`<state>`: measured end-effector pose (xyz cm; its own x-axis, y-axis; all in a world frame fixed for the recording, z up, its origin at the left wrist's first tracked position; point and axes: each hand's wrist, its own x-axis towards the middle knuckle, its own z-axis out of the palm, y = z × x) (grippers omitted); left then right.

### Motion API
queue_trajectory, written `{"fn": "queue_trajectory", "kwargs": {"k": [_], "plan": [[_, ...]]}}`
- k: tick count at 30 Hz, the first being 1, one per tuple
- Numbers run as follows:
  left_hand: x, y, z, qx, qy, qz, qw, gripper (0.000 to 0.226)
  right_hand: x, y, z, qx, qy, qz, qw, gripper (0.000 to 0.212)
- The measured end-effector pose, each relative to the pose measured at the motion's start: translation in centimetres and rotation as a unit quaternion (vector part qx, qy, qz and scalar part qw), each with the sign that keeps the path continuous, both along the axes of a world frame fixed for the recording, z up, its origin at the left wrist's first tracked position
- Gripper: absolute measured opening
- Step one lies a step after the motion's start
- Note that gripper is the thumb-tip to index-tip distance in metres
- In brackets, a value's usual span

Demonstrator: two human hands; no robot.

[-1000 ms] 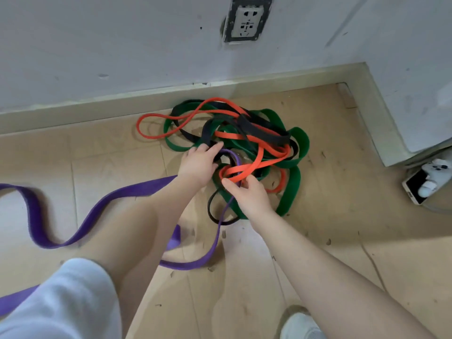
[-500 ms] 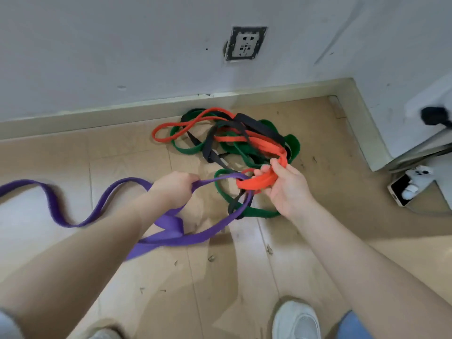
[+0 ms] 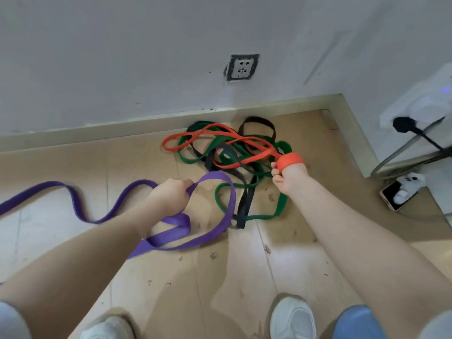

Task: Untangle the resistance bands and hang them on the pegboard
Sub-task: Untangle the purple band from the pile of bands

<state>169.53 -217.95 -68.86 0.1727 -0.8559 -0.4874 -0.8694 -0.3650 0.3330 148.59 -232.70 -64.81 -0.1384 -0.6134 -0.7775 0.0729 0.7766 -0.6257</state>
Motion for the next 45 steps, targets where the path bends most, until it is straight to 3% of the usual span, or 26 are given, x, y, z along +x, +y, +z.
{"fn": "queue_trajectory", "kwargs": {"k": [2,6,9,12,13,14,16,18,19,20,23,24,28,29,31,33,34,37,40,42,45], "plan": [[0.0,0.7,-0.5,0.007,-0.014,0.002,1.0,0.04,0.7,-0.8,-0.9,-0.052,0.137,0.117,0.982,0.019],[1.0,1.4,-1.4,-0.034,0.011,0.04,0.999,0.044,3.6,-1.7,-2.0,-0.213,0.348,0.237,0.882,0.031],[1.5,1.1,-2.1,-0.073,0.051,0.073,0.993,0.041,6.0,-1.5,-4.1,-0.225,0.287,0.329,0.871,0.068],[1.1,0.6,-2.9,-0.1,0.094,0.098,0.986,0.036,6.2,0.2,-6.5,-0.111,0.19,0.356,0.908,0.058],[0.8,0.5,-3.1,-0.11,0.104,0.111,0.982,0.034,5.5,1.2,-6.7,-0.117,0.167,0.364,0.909,0.052],[0.4,0.3,-3.4,-0.117,0.116,0.128,0.978,0.033,4.5,2.4,-6.8,-0.153,0.153,0.393,0.894,0.043],[-0.5,0.1,-3.6,-0.133,0.147,0.148,0.969,0.031,2.2,4.6,-7.2,-0.23,0.152,0.494,0.825,0.033],[-1.3,-0.1,-3.6,-0.161,0.179,0.153,0.958,0.03,0.6,6.0,-7.4,-0.258,0.184,0.573,0.756,0.051],[-1.8,-0.2,-3.5,-0.18,0.2,0.158,0.95,0.029,0.2,6.1,-7.8,-0.253,0.201,0.58,0.748,0.054],[-2.1,-0.3,-3.5,-0.202,0.226,0.168,0.938,0.029,0.3,6.1,-7.8,-0.239,0.198,0.566,0.764,0.048],[-3.5,-0.8,-3.2,-0.212,0.31,0.194,0.906,0.032,1.6,5.6,-6.1,-0.136,0.034,0.405,0.904,0.018],[-4.0,-0.7,-3.2,-0.185,0.321,0.191,0.909,0.039,2.0,5.2,-5.3,-0.126,-0.004,0.361,0.924,0.015],[-5.4,0.4,-3.5,-0.075,0.396,0.164,0.9,0.083,3.3,3.5,-3.7,-0.139,-0.057,0.324,0.934,0.039],[-5.5,0.7,-3.7,-0.071,0.392,0.157,0.904,0.083,3.6,3.2,-3.7,-0.123,-0.093,0.302,0.941,0.044],[-5.4,1.2,-4.3,-0.08,0.306,0.148,0.937,0.055,3.9,2.9,-3.7,-0.1,-0.158,0.245,0.951,0.049],[-4.8,1.5,-4.3,-0.089,0.181,0.155,0.967,0.022,3.8,2.3,-3.7,-0.1,-0.197,0.199,0.955,0.048],[-4.4,1.6,-4.2,-0.092,0.145,0.17,0.971,0.016,3.6,1.9,-3.7,-0.106,-0.205,0.185,0.955,0.047],[-3.1,2.1,-3.3,-0.093,0.126,0.214,0.964,0.021,3.2,1.2,-2.7,-0.145,-0.175,0.233,0.946,0.048],[-2.3,2.0,-2.3,-0.101,0.128,0.208,0.964,0.023,3.9,1.2,-0.8,-0.248,-0.043,0.366,0.896,0.037],[-2.1,1.3,-1.3,-0.144,0.121,0.222,0.957,0.029,5.3,1.4,0.8,-0.326,-0.004,0.395,0.859,0.022],[-1.5,-0.2,1.9,-0.236,0.204,0.321,0.894,0.073,8.0,1.9,3.1,-0.368,-0.04,0.401,0.838,0.008]]}}
